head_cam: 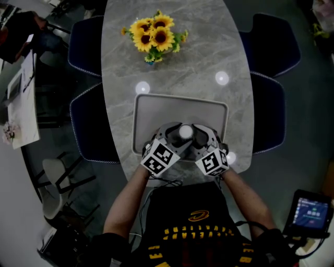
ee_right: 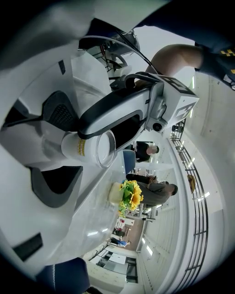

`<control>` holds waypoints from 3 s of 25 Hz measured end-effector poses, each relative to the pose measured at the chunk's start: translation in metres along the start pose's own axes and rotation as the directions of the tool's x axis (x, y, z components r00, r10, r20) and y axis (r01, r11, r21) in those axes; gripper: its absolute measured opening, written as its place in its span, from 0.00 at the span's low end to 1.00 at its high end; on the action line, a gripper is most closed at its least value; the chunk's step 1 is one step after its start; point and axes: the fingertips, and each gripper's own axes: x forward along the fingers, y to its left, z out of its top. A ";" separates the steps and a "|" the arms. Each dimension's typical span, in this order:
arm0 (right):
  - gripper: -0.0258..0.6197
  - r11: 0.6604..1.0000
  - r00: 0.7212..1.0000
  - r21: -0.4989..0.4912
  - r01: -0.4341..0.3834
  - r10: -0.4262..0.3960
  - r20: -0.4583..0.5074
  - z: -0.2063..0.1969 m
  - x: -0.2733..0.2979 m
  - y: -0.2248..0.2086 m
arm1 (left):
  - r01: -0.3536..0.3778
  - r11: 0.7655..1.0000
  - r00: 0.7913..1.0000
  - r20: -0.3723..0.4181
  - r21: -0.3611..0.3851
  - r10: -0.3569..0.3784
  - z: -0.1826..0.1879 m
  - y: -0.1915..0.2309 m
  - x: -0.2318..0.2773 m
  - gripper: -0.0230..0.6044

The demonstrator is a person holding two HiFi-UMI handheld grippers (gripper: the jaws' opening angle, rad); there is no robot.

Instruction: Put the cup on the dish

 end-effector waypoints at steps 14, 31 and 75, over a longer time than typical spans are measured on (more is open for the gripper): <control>0.39 1.000 1.000 -0.002 0.017 -0.017 0.007 -0.001 -0.007 -0.004 | -0.051 0.996 0.998 0.036 -0.075 0.054 0.000 0.009 -0.005 0.48; 0.39 0.988 0.992 0.124 0.096 -0.105 0.068 0.020 -0.052 -0.003 | -0.249 0.947 0.925 0.240 -0.201 0.294 0.038 0.014 -0.078 0.48; 0.05 0.906 0.860 0.408 0.114 -0.296 0.416 0.102 -0.269 0.009 | -0.033 0.971 0.877 0.458 -0.238 0.142 0.144 -0.194 -0.110 0.48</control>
